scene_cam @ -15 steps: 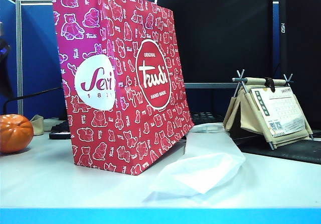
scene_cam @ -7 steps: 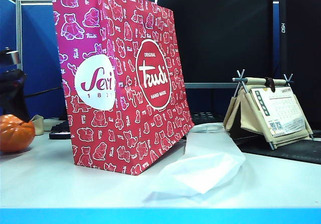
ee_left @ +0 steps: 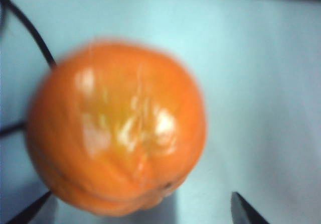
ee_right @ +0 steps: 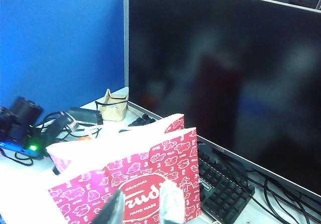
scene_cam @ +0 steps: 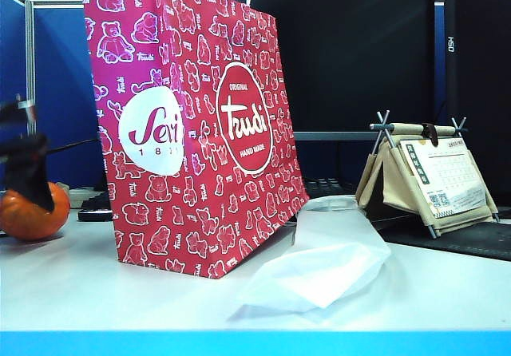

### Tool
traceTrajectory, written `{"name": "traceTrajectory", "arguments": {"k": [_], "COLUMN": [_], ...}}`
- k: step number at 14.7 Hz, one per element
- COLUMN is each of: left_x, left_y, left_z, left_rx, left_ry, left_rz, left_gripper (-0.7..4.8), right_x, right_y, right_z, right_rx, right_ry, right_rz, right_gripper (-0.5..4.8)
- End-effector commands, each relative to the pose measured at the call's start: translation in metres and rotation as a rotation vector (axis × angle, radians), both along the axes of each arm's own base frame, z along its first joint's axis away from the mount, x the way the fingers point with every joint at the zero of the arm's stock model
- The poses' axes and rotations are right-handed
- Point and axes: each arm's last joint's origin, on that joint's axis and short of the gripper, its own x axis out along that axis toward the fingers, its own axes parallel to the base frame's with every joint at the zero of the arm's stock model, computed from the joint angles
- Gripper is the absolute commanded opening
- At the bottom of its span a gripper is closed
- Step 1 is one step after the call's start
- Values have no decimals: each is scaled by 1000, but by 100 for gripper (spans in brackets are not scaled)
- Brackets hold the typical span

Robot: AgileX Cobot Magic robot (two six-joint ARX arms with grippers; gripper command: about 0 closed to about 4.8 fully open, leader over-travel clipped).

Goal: Open the paper bag and put two oranges into the paper bag.

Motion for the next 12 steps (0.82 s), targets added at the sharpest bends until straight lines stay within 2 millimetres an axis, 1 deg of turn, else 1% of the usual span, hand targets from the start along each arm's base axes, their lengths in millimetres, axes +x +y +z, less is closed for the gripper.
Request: {"name": "traceTrajectory", "arguments": {"k": [1,3,4,5,8,9,10,11,12], "left_x": [4,6,7,7,9,10,10,10,10], "left_y": [0,0,0,0,0,0,-1,-2,-4], "left_z": [-1,1,2,3,0,-2,-3,-4,-3], "left_rx": [-4,-3,-4,-5,-5,-17,-31,-54,-85], "left_ry": [-28,-55,-72,-80,-85,-76,-72,-69,-72], "left_rz": [-5,-5,-4,-3,-4,-16,-32,-56,-81], "left_gripper": [449,428,390,333,251,211,212,237,364], "right_x": [-1,-1,-1,-1,-1,-1,-1,-1,-1], "right_y": [-1,-1,-1,-1,-1,-1,-1,-1,-1], "right_z": [3,3,3,3,3,3,3,3,3], "right_rx": [11,11,11,10,11,11,12,17,20], "right_ry": [-20,-19,-19,-19,-19,-19,-19,-17,-21], "right_rz": [-2,-2,-2,-3,-3,-3,-3,-4,-5], "right_gripper": [102,102,102,102,102,102,102,102,102]}}
